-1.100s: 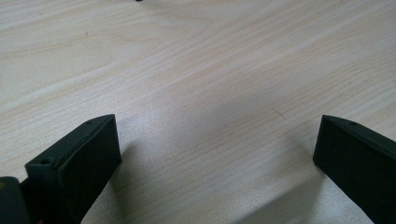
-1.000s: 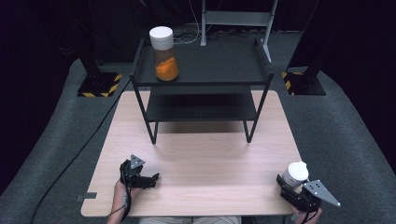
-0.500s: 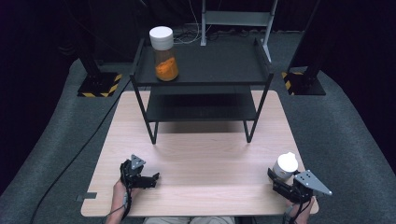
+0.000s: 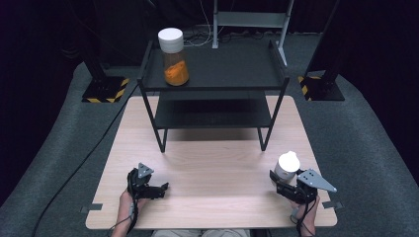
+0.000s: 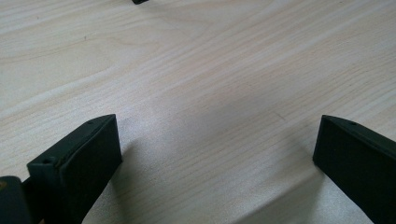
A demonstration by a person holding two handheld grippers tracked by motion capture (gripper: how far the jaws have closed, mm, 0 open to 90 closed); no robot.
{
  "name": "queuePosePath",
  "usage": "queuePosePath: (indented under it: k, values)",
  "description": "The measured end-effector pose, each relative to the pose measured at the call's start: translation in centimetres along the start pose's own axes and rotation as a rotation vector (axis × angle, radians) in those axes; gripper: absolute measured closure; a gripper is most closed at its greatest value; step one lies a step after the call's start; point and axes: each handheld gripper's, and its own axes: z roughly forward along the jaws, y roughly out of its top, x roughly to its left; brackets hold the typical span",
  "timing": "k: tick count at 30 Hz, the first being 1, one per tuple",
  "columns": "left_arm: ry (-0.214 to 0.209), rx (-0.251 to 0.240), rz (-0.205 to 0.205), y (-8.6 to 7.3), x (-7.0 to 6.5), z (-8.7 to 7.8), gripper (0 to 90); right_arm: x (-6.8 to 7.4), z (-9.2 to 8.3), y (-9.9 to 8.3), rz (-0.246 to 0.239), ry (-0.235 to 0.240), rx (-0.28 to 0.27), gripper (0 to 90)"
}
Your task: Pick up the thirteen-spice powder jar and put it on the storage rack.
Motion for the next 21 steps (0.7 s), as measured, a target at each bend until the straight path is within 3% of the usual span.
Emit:
queuePosePath:
  k: [7,15,21]
  values:
    - [0.0,0.001,0.0,0.0,0.0,0.0,0.3,-0.1,2.1,0.6,-0.014,0.049,-0.011,29.4]
    - [-0.001,0.0,0.001,0.0,0.0,0.0,0.4,0.2,3.6,2.0,-0.067,0.081,0.005,29.4]
    - [-0.001,0.001,0.001,0.0,0.0,0.0,0.3,-0.4,4.3,2.7,-0.056,0.105,-0.009,29.4]
